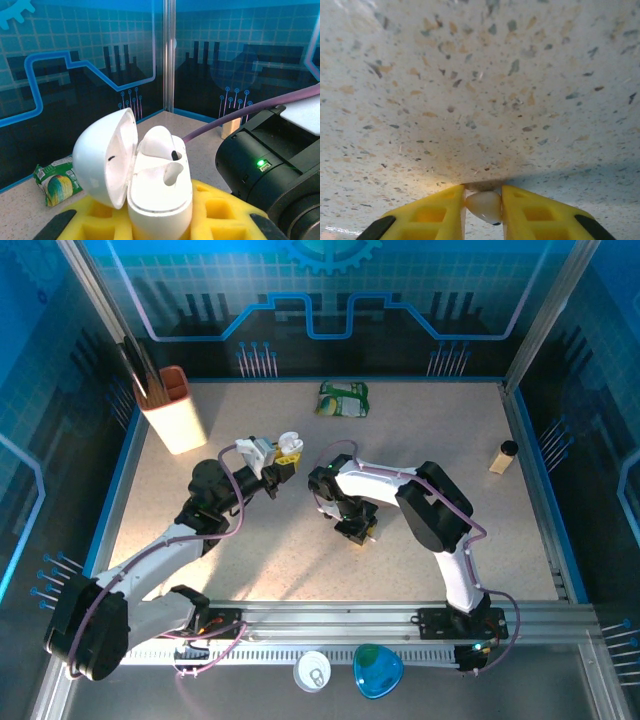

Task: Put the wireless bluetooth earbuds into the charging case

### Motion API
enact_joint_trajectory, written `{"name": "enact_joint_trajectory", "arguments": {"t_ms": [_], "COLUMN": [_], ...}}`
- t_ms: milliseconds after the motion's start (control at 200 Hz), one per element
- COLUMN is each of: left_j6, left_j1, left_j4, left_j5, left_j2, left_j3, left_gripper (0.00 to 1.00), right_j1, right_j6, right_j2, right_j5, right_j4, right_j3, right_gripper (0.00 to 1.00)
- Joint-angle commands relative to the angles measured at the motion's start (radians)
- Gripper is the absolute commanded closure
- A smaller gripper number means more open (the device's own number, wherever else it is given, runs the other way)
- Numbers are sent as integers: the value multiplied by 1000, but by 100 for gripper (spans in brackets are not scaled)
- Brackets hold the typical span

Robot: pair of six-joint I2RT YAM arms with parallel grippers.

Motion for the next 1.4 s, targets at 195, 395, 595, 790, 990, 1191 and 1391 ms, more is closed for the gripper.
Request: {"name": "enact_joint_trajectory", "arguments": {"t_ms": [195, 395, 595, 790, 990, 1191, 1391], "left_j6": [11, 0, -19, -27, -7, 74, 104], "left_j1": [-2, -1, -2, -6, -27, -63, -83], "left_j4": [30, 67, 151, 247, 221, 152, 137], "left_j5": [-24, -29, -49, -13, 14, 95, 189], "left_j2": [4, 11, 55, 139, 200, 248, 298], "left_j3": [-19, -22, -35, -42, -25, 4, 29], "left_gripper": [99, 99, 99, 98, 98, 98, 98], "right_j1": [-30, -89, -173, -218, -246, -260, -237], "right_j6": [36, 92, 135, 175, 215, 239, 255], "right_j2": [-93, -214, -381, -558, -703, -789, -812], "right_j5": [-59, -91, -126, -158, -242, -368, -507], "right_j4": [51, 139, 251, 407, 517, 587, 689], "right_j3": [-25, -93, -179, -252, -293, -288, -279], "right_gripper": [76, 77, 77, 76, 76, 76, 76]}}
